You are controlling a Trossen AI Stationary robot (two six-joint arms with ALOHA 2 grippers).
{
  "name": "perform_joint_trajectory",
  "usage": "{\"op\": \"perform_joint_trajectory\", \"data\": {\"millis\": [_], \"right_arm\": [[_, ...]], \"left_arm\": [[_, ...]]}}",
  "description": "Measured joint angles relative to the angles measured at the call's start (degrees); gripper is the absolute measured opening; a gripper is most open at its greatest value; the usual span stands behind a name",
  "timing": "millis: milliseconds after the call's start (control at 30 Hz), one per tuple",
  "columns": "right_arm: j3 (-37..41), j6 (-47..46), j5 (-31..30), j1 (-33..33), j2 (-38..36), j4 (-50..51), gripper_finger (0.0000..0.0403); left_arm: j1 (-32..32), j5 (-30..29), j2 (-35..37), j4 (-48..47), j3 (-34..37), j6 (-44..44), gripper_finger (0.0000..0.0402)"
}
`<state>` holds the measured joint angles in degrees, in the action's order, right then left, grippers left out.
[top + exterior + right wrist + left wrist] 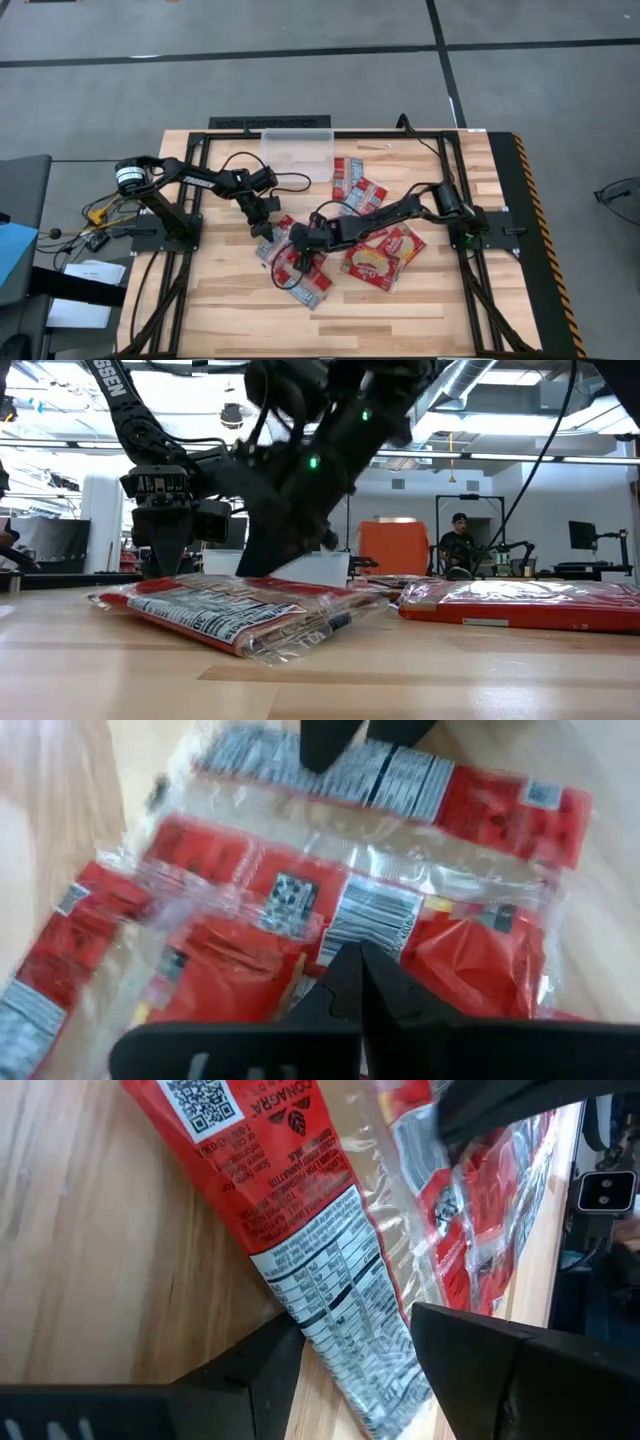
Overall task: Sort popcorn bags into baskets
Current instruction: Put the red popcorn bag into the transparent bin
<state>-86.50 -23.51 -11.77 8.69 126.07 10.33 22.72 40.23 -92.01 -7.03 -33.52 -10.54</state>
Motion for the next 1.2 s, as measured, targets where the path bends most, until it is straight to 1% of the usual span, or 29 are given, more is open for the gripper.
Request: {"op": "perform_joint_trajectory", "data": {"millis": [133, 333, 433, 533, 600, 667, 733, 767, 867, 967, 1100, 1200], "right_arm": [[-0.34, -0.39, 1.79, -0.39, 2.64, -4.45, 0.0011], [-1.60, -0.12, 3.29, -1.93, 3.71, -5.03, 0.0011], [-2.30, 0.10, 3.32, -2.71, 3.75, -4.54, 0.0013], [-3.29, 1.03, 3.37, -3.31, 3.77, -2.99, 0.0014], [-3.92, 1.58, 3.10, -3.29, 3.07, -0.53, 0.0013], [-5.02, 2.38, 2.43, -3.17, 2.09, 2.26, 0.0012], [-5.59, 3.20, 2.11, -3.10, -0.38, 6.71, 0.0014], [-6.07, 3.49, 2.23, -2.98, -1.72, 7.96, 0.0016], [-6.28, 4.17, 1.37, -2.66, -7.16, 13.92, 0.0024], [-6.26, 4.53, -0.05, -2.55, -13.38, 20.15, 0.0026], [-6.18, 4.55, -5.93, -2.51, -22.55, 27.83, 0.0019], [-6.08, 4.15, -11.23, -2.44, -28.01, 32.31, 0.0014]], "left_arm": [[0.00, -0.02, 0.00, 0.27, 0.00, -0.17, 0.0187], [0.00, -0.11, 0.00, 0.40, 0.00, -0.19, 0.0187], [-0.02, 0.02, 0.00, 0.38, 0.00, -0.12, 0.0180], [-0.17, -0.71, 0.00, 0.36, 0.00, -0.37, 0.0150], [-0.20, -1.67, 0.00, 0.45, -0.02, -1.22, 0.0116], [-0.12, -2.08, -0.02, 0.84, -0.08, -2.90, 0.0070], [0.00, -1.78, -0.02, 1.05, -0.13, -4.71, 0.0025], [0.00, -1.62, -0.02, 1.11, -0.16, -6.00, 0.0016], [0.04, -0.57, 0.42, 0.83, -0.21, -11.06, 0.0014], [0.03, 0.76, 2.45, -0.11, -0.29, -17.99, 0.0007], [0.00, 1.01, 7.93, -1.23, -1.10, -27.60, 0.0006], [0.00, -1.76, 13.70, -1.28, -2.83, -32.90, 0.0004]]}}
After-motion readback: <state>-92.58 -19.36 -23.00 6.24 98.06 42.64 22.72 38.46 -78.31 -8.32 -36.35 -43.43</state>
